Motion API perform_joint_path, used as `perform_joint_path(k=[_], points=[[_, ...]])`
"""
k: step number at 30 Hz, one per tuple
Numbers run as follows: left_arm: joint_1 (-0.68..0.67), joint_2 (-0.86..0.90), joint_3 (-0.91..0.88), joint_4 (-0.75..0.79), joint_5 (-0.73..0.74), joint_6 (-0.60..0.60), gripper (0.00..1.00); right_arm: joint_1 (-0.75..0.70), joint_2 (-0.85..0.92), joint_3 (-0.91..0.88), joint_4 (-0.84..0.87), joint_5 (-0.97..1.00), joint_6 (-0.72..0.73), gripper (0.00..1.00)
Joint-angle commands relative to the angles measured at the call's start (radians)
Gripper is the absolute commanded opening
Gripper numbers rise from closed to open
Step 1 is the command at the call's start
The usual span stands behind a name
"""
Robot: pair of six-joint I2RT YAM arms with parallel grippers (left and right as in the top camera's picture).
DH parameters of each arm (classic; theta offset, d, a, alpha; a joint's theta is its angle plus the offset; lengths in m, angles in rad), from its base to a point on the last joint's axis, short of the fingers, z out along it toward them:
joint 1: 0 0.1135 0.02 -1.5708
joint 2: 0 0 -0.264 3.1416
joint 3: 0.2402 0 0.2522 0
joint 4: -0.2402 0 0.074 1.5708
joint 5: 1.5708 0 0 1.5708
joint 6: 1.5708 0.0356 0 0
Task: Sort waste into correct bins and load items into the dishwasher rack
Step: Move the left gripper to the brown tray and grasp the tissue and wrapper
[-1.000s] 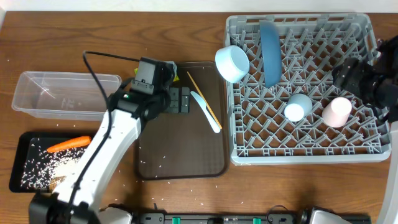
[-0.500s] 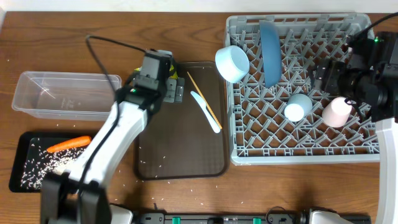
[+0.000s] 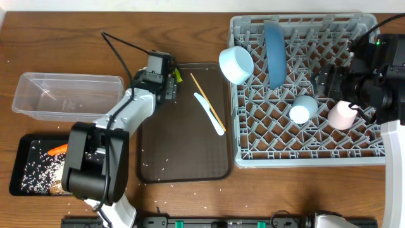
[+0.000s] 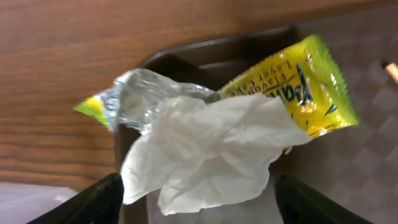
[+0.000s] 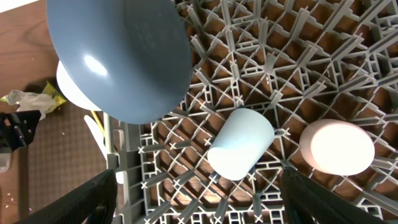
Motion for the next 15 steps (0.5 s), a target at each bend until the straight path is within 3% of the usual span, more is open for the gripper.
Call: perform_joint_path(k=[1,7,15], points=[[0.008,0.022,0.011,-0.001,0.081,0.006,0.73,0.004,0.002,0.001,-0.001,0.000,-0.014,0.81],[0.008,0.025,0.011,-0.007,0.089,0.005,0.52,0.004,0.002,0.001,-0.002,0.000,-0.014,0.81],[0.015,0.057,-0.002,0.035,0.089,0.006,0.55,0.004,0.002,0.001,-0.006,0.000,-0.014,0.80]])
